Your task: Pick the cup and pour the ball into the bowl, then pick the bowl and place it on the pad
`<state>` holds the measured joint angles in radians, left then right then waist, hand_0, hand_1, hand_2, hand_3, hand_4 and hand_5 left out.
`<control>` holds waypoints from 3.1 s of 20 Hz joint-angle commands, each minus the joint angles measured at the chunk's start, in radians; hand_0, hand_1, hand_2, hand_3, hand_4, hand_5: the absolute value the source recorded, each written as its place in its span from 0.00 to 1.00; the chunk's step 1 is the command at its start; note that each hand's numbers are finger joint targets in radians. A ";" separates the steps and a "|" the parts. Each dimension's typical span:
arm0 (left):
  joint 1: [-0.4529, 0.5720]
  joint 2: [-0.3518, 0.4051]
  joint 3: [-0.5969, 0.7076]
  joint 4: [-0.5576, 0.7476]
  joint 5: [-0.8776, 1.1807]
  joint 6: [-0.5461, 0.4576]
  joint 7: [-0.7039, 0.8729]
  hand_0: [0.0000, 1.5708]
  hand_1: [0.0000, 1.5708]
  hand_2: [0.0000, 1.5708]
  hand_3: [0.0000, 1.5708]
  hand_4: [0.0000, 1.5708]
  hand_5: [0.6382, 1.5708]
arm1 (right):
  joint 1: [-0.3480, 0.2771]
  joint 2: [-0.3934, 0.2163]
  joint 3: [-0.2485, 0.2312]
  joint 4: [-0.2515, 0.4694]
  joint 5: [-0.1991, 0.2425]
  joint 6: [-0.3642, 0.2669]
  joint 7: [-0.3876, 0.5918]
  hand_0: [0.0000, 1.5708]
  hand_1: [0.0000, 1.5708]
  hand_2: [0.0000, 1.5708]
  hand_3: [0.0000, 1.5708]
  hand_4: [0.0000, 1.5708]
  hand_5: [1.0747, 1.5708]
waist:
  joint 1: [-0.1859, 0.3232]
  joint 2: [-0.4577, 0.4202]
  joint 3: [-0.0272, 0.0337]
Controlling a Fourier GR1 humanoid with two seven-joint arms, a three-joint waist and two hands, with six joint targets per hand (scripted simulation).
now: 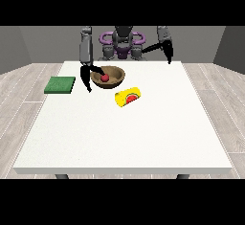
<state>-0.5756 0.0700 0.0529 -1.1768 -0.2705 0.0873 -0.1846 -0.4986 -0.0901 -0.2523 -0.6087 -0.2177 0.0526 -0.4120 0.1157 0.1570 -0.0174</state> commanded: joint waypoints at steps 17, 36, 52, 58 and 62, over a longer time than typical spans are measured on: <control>0.090 0.117 0.158 0.170 0.088 -0.018 -0.106 0.00 0.00 0.00 0.00 0.00 1.00 | -0.136 -0.068 0.117 -0.098 0.101 -0.161 0.549 1.00 1.00 1.00 1.00 0.67 0.96 | -0.144 -0.124 0.0166; 0.024 -0.003 0.025 -0.006 0.005 0.113 -0.127 0.00 0.00 0.00 0.00 0.00 0.99 | -0.117 -0.472 -0.176 0.062 -0.119 0.207 0.388 1.00 1.00 1.00 1.00 0.67 0.98 | -0.062 0.144 0.0189; 0.056 -0.001 -0.062 -0.344 -0.076 0.144 0.006 0.00 0.00 0.00 0.00 0.00 0.99 | -0.186 -0.702 -0.199 0.241 -0.044 0.286 0.192 1.00 1.00 1.00 0.22 0.65 1.00 | -0.048 0.336 0.0198; 0.158 -0.005 -0.083 -0.406 -0.055 0.115 -0.030 0.00 0.00 0.00 0.00 0.00 0.99 | -0.206 -0.719 -0.246 0.292 -0.098 0.346 0.211 1.00 1.00 1.00 0.00 0.53 1.00 | -0.050 0.315 0.0187; 0.025 0.028 -0.029 -0.359 -0.034 0.093 0.069 0.00 0.00 0.00 0.00 0.00 1.00 | -0.256 -0.704 -0.228 0.287 -0.093 0.308 0.290 1.00 1.00 1.00 0.17 0.47 1.00 | -0.065 0.283 0.0184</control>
<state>-0.4818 0.0874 0.0124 -1.5464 -0.3029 0.1914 -0.1817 -0.7115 -0.8035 -0.4893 -0.3275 -0.3115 0.3838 -0.1753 0.0589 0.4602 0.0013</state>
